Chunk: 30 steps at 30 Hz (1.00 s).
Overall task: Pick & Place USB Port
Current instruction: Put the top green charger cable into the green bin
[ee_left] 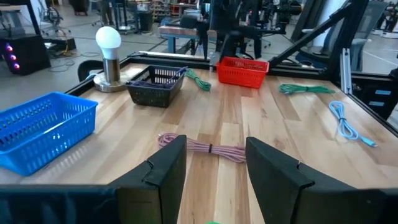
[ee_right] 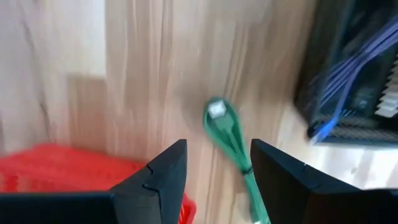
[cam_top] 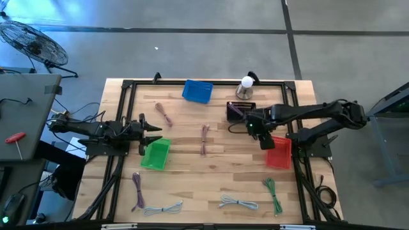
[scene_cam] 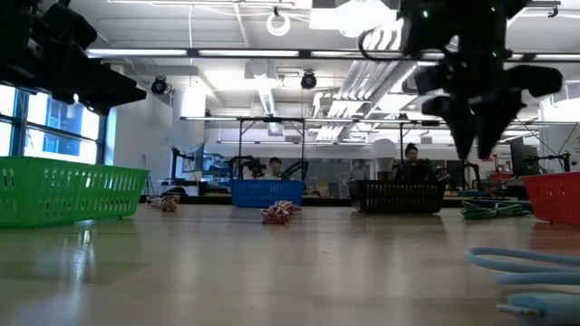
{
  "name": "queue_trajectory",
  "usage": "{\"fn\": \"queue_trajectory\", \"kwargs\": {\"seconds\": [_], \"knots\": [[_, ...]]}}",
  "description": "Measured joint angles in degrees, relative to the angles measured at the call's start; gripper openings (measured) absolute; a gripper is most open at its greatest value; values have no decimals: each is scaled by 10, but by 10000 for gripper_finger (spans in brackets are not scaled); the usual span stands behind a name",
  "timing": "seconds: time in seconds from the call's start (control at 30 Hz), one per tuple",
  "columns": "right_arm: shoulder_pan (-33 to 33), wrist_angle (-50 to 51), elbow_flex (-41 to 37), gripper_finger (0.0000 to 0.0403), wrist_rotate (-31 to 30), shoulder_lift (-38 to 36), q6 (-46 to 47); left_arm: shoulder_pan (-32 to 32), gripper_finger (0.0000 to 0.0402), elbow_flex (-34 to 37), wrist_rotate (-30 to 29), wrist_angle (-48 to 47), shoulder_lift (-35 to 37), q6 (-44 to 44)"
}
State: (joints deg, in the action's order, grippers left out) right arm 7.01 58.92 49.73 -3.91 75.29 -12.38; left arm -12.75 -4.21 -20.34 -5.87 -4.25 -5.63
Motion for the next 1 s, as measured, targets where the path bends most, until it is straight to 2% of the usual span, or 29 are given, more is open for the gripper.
{"fn": "queue_trajectory", "kwargs": {"seconds": [0.3, 0.8, 1.0], "knots": [[1, -81, -79, 169, -1, 2, -11, 0, 162, 2, -8, 18, 0, 11], [1, -111, -78, 169, -21, 95, 3, 0, 162, 3, -14, 22, 0, 9], [1, -129, -78, 169, -33, 106, 4, 0, 162, 3, -14, 22, 0, 9]]}}
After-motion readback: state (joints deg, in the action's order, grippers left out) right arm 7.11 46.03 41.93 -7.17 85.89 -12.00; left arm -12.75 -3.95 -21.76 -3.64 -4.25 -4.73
